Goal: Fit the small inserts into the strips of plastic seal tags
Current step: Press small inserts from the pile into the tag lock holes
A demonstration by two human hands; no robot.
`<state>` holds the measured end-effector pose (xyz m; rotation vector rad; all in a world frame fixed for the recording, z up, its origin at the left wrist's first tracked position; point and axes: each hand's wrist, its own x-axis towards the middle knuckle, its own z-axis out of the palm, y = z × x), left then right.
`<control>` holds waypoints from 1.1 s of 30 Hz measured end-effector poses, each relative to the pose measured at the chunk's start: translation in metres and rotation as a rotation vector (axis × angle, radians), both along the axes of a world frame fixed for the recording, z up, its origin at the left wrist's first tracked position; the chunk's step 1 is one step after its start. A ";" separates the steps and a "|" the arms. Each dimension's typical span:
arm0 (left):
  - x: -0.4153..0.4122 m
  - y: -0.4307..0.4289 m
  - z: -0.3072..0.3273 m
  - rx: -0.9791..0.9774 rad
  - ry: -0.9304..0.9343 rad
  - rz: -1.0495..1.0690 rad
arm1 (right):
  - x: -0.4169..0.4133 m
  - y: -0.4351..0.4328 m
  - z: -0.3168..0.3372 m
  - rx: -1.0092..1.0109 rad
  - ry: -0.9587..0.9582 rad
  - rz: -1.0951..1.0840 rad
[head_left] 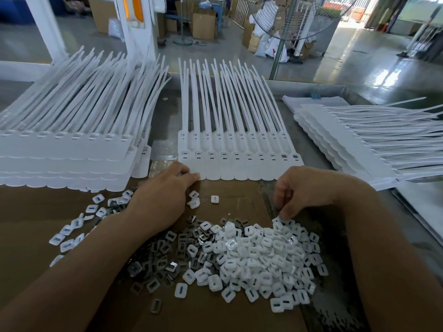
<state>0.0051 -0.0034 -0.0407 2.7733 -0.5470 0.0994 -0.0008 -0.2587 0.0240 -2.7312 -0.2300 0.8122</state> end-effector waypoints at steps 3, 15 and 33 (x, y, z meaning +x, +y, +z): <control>0.000 -0.001 0.000 0.000 -0.006 0.002 | -0.001 0.008 0.000 -0.090 0.003 0.072; 0.000 -0.002 0.002 -0.001 0.002 -0.013 | 0.006 -0.002 -0.012 0.276 -0.374 -0.234; 0.001 -0.001 0.000 0.014 -0.014 -0.012 | 0.035 -0.033 -0.043 0.596 -0.718 -0.702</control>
